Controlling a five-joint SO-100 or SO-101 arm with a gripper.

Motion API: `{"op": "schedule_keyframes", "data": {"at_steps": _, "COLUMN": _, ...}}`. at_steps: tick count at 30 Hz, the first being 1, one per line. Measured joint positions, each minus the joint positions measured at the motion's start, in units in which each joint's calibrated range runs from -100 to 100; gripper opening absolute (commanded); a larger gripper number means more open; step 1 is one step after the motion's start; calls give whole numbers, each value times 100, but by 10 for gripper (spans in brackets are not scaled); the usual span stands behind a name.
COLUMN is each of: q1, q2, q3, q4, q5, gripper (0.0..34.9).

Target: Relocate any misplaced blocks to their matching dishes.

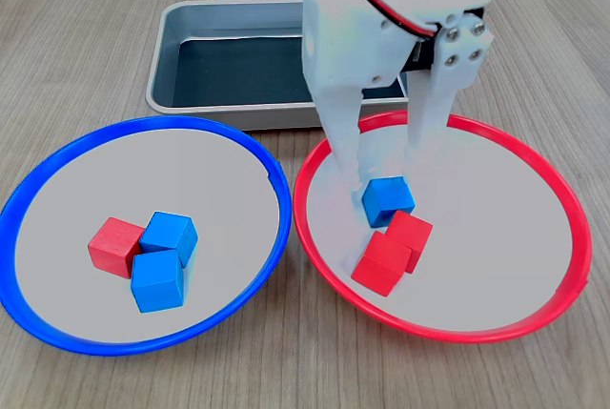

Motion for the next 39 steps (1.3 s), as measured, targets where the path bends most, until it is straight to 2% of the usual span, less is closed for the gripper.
{"op": "schedule_keyframes", "data": {"at_steps": 15, "q1": -239, "q2": 60, "q3": 54, "q4": 33, "q5": -15, "gripper": 124}}
{"op": "schedule_keyframes", "data": {"at_steps": 39, "q1": -133, "q2": 358, "q3": 54, "q4": -220, "q5": -59, "gripper": 120}}
